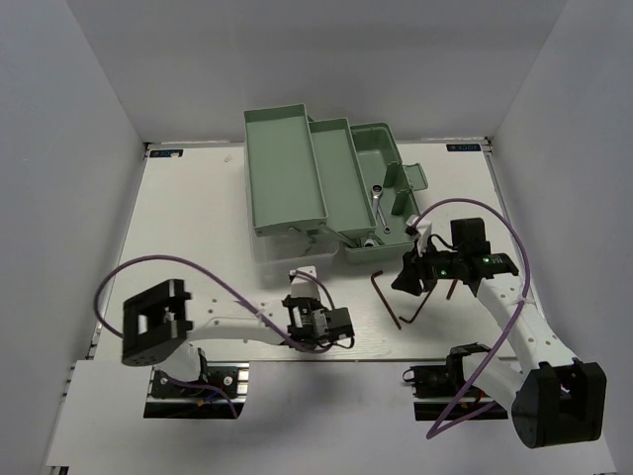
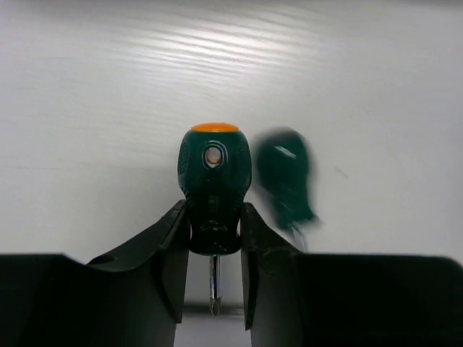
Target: Sort the tools into containers
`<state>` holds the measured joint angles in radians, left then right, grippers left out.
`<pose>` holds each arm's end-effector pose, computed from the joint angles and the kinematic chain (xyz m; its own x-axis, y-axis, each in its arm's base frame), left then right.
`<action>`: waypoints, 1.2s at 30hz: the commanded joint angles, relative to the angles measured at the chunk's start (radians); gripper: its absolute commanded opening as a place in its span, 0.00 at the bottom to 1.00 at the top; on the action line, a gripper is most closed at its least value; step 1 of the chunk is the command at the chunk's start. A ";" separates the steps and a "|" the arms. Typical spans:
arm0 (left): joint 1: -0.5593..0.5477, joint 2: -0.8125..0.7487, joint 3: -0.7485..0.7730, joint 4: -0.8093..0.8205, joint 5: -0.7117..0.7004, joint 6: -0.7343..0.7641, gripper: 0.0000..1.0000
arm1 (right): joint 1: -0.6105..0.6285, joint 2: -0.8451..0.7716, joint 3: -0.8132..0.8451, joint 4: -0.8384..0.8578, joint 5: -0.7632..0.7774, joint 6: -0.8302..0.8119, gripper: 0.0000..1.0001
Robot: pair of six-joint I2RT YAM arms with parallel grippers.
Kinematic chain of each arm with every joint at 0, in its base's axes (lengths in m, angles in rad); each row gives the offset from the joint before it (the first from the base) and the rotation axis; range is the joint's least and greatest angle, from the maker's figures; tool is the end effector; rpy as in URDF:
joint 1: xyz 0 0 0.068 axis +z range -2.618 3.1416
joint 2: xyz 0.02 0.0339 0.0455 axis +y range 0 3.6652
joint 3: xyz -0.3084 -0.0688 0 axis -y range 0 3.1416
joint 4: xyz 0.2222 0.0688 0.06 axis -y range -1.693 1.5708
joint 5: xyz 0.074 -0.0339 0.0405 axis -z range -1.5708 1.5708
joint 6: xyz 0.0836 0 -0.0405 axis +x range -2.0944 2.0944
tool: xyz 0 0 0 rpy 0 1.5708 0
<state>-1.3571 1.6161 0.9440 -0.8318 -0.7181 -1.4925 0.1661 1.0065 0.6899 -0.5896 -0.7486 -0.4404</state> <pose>0.1077 -0.2369 0.1935 -0.7409 -0.1258 -0.6597 -0.1541 0.9879 -0.0153 0.1566 0.0839 0.2555 -0.4741 -0.3962 -0.7863 -0.8150 0.5354 0.2217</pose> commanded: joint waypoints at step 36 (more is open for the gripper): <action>0.400 0.242 0.783 0.628 -0.035 1.206 0.67 | 0.105 0.040 0.053 -0.019 0.005 0.092 0.68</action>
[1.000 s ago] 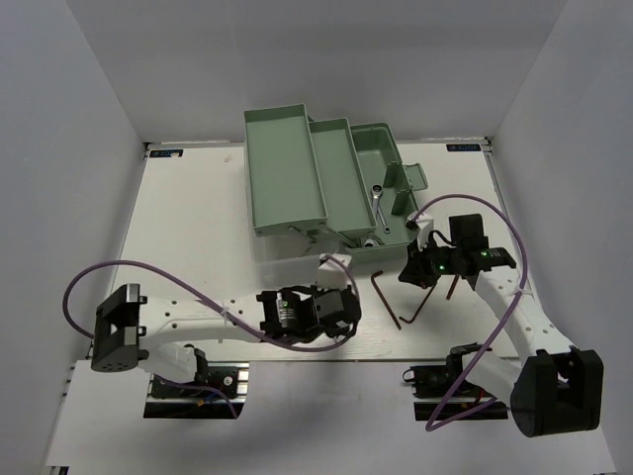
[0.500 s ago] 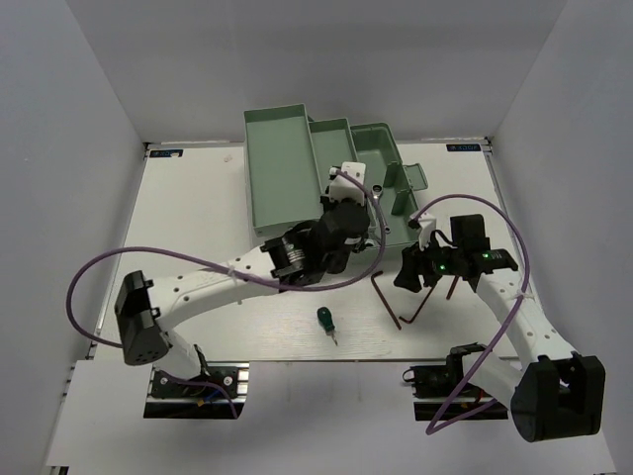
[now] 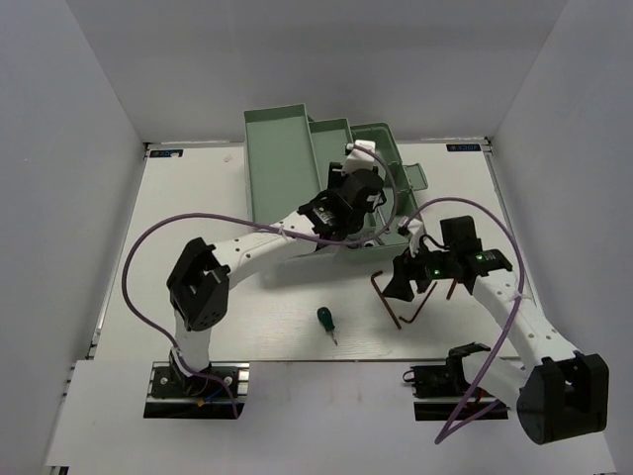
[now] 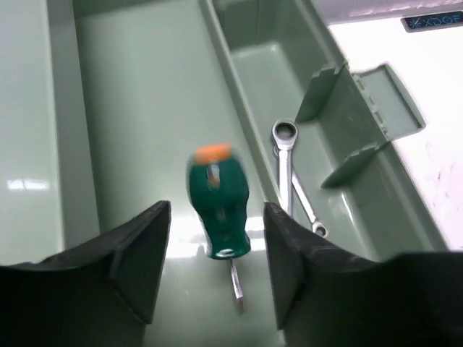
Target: Sort the tools into containers
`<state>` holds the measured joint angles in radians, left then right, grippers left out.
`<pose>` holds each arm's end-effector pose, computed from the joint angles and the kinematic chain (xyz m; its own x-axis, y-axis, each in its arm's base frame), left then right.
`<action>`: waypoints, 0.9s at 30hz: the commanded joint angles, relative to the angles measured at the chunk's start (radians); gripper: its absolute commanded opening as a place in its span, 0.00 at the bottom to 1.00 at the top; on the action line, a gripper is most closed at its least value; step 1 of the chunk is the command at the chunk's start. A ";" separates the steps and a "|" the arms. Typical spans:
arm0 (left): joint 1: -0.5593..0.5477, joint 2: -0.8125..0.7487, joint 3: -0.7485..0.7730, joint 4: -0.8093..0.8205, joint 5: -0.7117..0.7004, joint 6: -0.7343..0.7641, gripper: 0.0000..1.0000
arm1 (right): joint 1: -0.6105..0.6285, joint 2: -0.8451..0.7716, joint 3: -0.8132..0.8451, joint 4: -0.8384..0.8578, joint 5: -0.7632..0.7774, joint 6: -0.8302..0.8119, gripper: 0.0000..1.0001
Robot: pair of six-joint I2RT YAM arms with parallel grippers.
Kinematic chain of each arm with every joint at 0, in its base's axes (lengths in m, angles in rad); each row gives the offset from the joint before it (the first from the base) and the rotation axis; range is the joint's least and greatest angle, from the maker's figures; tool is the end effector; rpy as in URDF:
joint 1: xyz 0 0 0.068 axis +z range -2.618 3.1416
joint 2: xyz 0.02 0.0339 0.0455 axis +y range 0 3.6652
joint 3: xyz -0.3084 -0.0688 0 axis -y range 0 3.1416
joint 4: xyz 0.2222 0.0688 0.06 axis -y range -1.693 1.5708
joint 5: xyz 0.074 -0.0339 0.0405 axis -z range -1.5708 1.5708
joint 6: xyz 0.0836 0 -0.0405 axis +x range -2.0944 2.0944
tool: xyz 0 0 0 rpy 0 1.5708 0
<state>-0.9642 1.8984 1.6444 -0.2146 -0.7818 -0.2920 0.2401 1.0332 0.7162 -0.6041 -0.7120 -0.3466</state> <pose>0.3154 -0.3512 0.3475 -0.3113 0.0902 -0.9460 0.1411 0.9888 0.0479 0.1570 0.0947 0.2568 -0.5359 -0.3960 -0.7457 -0.7931 0.5389 0.2838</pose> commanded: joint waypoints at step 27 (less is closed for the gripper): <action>-0.038 -1.257 -0.787 -0.597 0.137 -0.483 0.82 | 0.742 0.406 0.043 0.452 0.517 0.428 0.90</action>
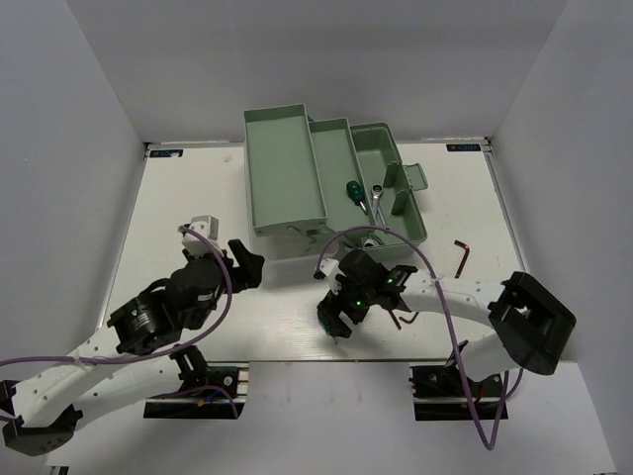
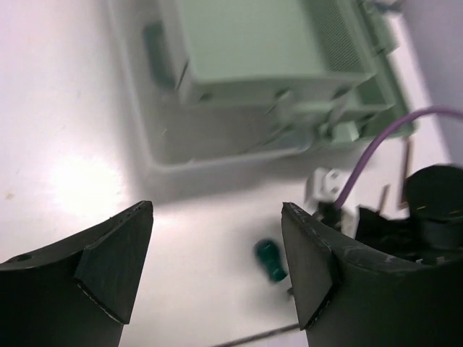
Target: Sort the tools into containers
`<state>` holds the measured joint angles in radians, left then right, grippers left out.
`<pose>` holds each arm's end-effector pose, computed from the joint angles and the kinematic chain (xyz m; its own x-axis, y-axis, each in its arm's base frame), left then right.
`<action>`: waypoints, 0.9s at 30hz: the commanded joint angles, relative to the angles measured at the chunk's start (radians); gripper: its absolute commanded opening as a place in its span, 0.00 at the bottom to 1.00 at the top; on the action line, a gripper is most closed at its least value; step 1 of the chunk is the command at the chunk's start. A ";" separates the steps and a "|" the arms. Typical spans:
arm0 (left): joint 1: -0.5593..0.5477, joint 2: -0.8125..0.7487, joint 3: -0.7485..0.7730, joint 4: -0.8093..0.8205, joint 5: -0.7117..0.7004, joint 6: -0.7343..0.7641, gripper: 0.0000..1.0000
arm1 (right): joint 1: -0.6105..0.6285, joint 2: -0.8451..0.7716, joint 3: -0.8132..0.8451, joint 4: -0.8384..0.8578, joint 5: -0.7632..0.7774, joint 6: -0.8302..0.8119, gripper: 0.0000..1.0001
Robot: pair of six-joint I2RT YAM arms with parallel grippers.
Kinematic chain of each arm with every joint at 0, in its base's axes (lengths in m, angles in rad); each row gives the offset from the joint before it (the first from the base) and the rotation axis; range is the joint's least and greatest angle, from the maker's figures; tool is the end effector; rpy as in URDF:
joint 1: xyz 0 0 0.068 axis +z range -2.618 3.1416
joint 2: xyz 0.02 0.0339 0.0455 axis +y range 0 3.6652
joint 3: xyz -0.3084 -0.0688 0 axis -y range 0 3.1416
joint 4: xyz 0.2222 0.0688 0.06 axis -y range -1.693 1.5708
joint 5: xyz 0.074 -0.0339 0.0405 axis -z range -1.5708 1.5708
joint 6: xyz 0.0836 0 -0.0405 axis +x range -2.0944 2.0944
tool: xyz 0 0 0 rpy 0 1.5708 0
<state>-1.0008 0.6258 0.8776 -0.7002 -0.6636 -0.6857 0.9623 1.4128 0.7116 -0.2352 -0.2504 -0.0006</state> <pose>0.0953 -0.0533 0.3470 -0.4114 -0.2826 -0.8665 0.1334 0.9218 -0.3639 0.1384 0.2349 0.1957 -0.4599 -0.6611 -0.5928 -0.8791 0.4329 0.1992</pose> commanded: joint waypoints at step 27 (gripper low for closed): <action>-0.001 0.063 -0.088 -0.167 0.059 -0.192 0.82 | 0.184 0.094 0.186 -0.220 0.223 -0.128 0.00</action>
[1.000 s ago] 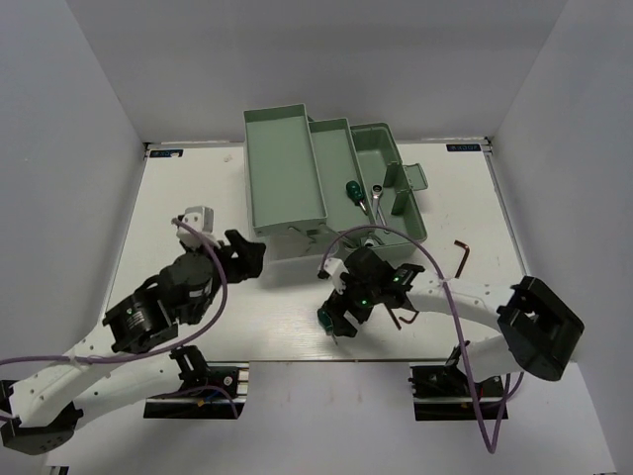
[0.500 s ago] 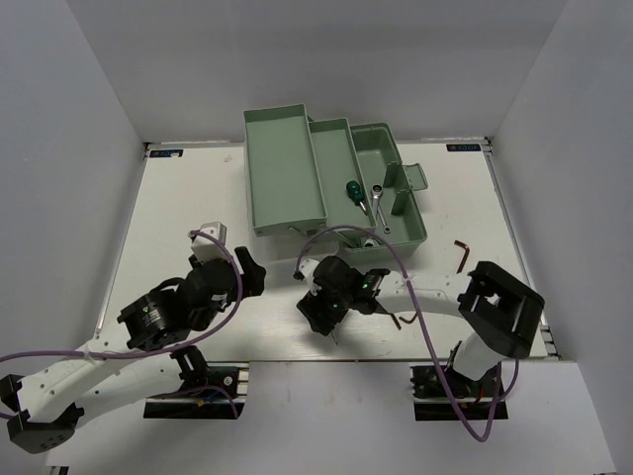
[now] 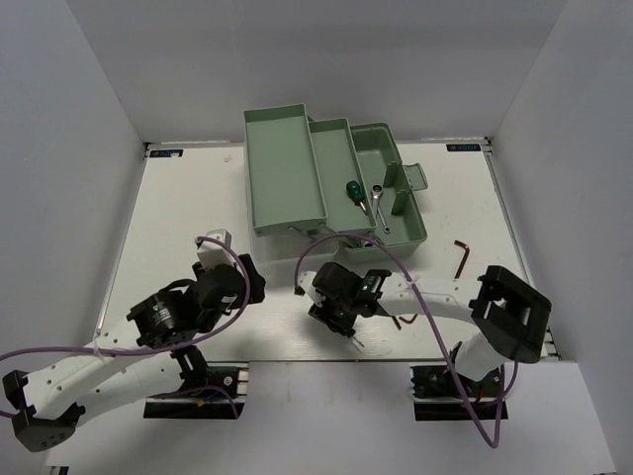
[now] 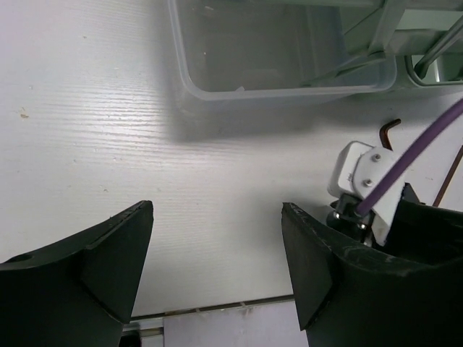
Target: Sort the tools into containers
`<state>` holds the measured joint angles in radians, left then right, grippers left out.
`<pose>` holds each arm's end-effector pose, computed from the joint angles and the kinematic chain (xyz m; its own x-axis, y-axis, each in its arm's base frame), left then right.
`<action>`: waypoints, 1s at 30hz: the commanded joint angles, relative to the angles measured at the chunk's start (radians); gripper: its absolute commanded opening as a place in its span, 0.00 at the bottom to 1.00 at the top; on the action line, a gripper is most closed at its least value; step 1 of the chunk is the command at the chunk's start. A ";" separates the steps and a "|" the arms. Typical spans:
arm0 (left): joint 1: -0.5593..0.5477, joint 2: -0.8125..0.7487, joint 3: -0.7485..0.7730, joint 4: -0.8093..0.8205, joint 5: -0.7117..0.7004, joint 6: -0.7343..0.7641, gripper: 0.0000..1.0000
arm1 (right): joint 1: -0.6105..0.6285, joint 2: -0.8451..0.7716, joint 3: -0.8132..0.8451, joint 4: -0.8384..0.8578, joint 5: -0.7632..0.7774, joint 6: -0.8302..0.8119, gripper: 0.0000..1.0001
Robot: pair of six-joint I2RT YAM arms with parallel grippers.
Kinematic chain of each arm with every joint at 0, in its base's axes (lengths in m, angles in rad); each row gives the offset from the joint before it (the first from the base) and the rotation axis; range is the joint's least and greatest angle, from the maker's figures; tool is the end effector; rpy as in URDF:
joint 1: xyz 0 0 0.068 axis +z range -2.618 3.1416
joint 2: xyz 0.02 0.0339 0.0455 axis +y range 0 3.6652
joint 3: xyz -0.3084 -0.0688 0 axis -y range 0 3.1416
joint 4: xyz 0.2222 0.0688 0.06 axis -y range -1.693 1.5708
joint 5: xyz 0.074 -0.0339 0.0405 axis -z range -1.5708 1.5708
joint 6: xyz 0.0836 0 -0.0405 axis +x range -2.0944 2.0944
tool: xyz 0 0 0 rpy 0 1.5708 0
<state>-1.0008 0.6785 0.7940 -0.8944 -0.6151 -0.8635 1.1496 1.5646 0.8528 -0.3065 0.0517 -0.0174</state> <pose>0.0919 -0.0539 0.2923 -0.6005 -0.2135 -0.7706 0.0146 0.9606 -0.2776 0.1299 0.2795 0.1881 -0.3323 -0.7842 -0.5240 -0.9062 0.4195 -0.0531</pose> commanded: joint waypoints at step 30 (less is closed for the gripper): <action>-0.001 0.059 -0.130 0.396 0.351 0.230 0.67 | -0.396 0.084 0.705 0.167 0.341 -0.428 0.00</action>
<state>-1.0008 0.7444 0.6788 -0.5568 -0.3313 -0.6697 0.8185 1.6043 1.4395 -0.2626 0.4088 -0.4801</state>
